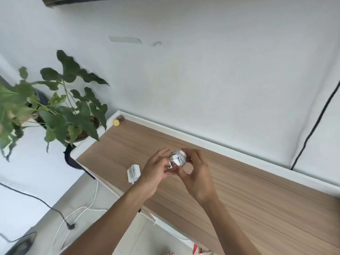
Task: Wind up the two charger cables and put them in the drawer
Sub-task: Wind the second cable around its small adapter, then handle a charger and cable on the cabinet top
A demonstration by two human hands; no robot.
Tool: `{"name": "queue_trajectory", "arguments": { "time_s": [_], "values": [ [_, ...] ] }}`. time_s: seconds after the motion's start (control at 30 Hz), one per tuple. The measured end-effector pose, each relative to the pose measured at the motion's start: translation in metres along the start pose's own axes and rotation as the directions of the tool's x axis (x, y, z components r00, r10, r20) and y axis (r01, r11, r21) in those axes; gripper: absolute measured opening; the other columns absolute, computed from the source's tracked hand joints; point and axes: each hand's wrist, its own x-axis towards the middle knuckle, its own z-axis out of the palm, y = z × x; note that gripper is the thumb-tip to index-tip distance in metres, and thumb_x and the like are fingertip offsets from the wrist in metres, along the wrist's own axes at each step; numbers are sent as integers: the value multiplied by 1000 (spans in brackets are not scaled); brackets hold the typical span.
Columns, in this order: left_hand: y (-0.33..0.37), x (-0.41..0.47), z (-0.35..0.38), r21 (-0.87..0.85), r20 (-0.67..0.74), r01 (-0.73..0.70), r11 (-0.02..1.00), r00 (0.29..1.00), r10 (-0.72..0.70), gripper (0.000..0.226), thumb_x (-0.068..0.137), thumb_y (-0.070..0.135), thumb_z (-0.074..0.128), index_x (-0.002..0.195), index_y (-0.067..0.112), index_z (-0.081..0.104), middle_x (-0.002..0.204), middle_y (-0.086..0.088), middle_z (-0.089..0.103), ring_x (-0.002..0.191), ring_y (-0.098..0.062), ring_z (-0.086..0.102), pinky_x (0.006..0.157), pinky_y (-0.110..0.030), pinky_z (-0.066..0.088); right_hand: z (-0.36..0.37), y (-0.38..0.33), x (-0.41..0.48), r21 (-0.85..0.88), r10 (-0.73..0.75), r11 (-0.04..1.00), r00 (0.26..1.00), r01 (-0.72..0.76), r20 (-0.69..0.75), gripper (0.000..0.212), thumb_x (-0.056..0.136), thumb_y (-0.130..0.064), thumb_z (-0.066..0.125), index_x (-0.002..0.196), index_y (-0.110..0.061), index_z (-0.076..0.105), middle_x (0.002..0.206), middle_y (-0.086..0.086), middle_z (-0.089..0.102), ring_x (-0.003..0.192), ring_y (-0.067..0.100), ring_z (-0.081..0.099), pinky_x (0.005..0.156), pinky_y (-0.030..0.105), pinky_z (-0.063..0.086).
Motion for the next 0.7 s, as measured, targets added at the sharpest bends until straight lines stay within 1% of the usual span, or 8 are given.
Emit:
{"name": "queue_trajectory", "arguments": {
  "time_s": [0.13, 0.3, 0.4, 0.47, 0.53, 0.6, 0.63, 0.7],
  "values": [
    [-12, 10, -35, 188, -3, -83, 979, 996, 85, 30, 94, -1, 51, 122, 6, 59, 118, -17, 65, 92, -16, 68, 72, -26, 58, 36, 18, 4, -3, 64, 998, 997, -64, 41, 45, 76, -10, 74, 117, -12, 55, 110, -3, 53, 100, 5, 59, 93, 22, 50],
    [-46, 35, -83, 466, 13, -170, 868, 983, 186, 30, 89, 10, 64, 115, 26, 62, 110, 2, 68, 95, -4, 68, 86, -39, 58, 79, 40, 7, -184, 208, 966, 970, -183, 127, 48, 76, -16, 71, 117, -12, 49, 111, 2, 56, 98, 20, 61, 83, 38, 53],
    [-67, 52, -104, 526, 67, -153, 837, 988, 138, 34, 91, 12, 61, 122, 23, 58, 117, 0, 66, 96, -8, 69, 88, -35, 57, 103, 51, 10, -337, 311, 908, 939, -248, 146, 48, 76, -22, 69, 119, -16, 49, 113, -1, 56, 96, 20, 60, 78, 39, 52],
    [-79, 61, -115, 580, 100, -134, 804, 991, 93, 40, 92, 11, 58, 131, 20, 52, 125, 3, 61, 99, -6, 67, 86, -25, 55, 115, 60, 10, -352, 362, 887, 923, -299, 129, 46, 76, -21, 70, 116, -17, 49, 110, -2, 56, 94, 20, 60, 79, 39, 51],
    [-93, 69, -129, 628, 86, -136, 766, 991, 105, 40, 92, 12, 55, 132, 19, 50, 126, 4, 58, 102, -10, 66, 87, -28, 55, 129, 69, 9, -347, 430, 860, 898, -374, 99, 44, 77, -17, 71, 115, -16, 49, 109, -3, 55, 95, 21, 59, 81, 38, 50],
    [-104, 76, -141, 650, 57, -155, 744, 986, 155, 32, 91, 15, 54, 124, 17, 54, 117, 0, 63, 98, -16, 66, 84, -39, 57, 144, 78, 8, -336, 504, 820, 863, -463, 41, 42, 77, -16, 71, 113, -16, 49, 112, -1, 57, 96, 23, 59, 80, 38, 50],
    [-108, 78, -146, 676, 51, -170, 717, 982, 185, 27, 91, 16, 54, 118, 17, 56, 109, 1, 64, 91, -17, 66, 81, -38, 57, 150, 84, 7, -320, 532, 805, 847, -499, 16, 42, 77, -16, 72, 112, -17, 48, 112, 0, 58, 97, 23, 60, 80, 39, 51],
    [-111, 81, -156, 755, 69, -206, 622, 969, 237, 17, 92, 17, 54, 108, 15, 58, 94, 7, 63, 78, -12, 61, 75, -27, 50, 165, 92, 3, -302, 572, 780, 820, -548, -11, 42, 78, -17, 72, 112, -20, 47, 113, 0, 59, 101, 23, 60, 82, 39, 51]
  ]
}}
